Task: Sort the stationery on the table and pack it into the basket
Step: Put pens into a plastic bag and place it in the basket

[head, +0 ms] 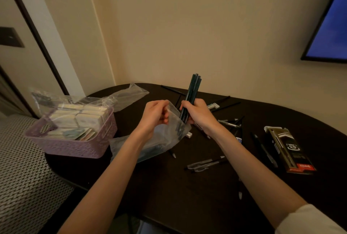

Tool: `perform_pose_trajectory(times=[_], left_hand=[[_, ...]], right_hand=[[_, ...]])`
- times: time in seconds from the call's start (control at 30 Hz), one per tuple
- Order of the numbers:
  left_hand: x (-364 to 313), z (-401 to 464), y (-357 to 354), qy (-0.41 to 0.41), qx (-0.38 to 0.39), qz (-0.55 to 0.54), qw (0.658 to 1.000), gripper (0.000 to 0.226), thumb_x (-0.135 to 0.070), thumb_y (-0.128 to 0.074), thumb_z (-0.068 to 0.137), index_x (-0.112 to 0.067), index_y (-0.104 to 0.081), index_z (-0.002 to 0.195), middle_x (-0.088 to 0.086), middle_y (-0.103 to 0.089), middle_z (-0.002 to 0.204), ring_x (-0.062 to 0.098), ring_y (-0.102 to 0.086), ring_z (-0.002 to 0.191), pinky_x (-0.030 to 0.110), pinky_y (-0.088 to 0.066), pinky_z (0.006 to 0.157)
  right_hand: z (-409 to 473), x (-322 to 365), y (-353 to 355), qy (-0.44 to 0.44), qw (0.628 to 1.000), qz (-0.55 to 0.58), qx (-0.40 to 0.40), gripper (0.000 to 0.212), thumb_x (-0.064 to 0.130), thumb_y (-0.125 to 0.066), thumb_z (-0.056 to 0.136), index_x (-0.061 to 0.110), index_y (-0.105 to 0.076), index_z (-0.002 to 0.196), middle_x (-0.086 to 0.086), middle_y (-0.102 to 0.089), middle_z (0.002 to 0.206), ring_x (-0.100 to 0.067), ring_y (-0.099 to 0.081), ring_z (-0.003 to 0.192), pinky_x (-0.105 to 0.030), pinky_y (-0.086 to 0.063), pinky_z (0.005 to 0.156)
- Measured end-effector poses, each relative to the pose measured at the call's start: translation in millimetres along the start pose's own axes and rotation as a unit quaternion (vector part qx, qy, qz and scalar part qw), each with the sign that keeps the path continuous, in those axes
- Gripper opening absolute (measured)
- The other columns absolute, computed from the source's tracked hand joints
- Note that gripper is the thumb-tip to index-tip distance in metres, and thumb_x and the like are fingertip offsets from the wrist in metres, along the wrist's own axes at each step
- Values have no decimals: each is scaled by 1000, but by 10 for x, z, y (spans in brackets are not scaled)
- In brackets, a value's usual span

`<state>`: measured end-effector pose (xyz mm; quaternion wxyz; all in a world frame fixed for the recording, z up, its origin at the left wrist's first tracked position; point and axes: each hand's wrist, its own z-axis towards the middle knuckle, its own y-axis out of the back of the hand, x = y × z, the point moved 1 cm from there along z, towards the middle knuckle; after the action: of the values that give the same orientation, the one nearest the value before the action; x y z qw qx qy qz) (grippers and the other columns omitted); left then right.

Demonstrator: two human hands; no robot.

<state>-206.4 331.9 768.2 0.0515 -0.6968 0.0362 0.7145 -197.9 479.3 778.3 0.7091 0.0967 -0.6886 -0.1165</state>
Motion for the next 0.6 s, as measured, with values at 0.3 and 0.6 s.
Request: perform_pose_trajectory(times=[0.3,0.6], left_hand=[[-299,14,-10,-56,44,33,997,33,-17,-48,99,-14,-52,66,-4,-42,51,10,-38,46,20,-36,46],[-378,40,131,-73,45,-3,996,38,-18,-49,97,-11,-50,60,1,-36,49,11,-31,40,19,-28,39]], right_hand=[[-27,239,132,60,998,-32,-10,18,15,-74,82,2,-68,93,-9,-71,85,-19,-72,68,-33,-61,63],[-51,307,-90,70,994,88,11,28,16,-81,73,5,-68,95,-10,-72,92,-16,-72,83,-34,-61,69]])
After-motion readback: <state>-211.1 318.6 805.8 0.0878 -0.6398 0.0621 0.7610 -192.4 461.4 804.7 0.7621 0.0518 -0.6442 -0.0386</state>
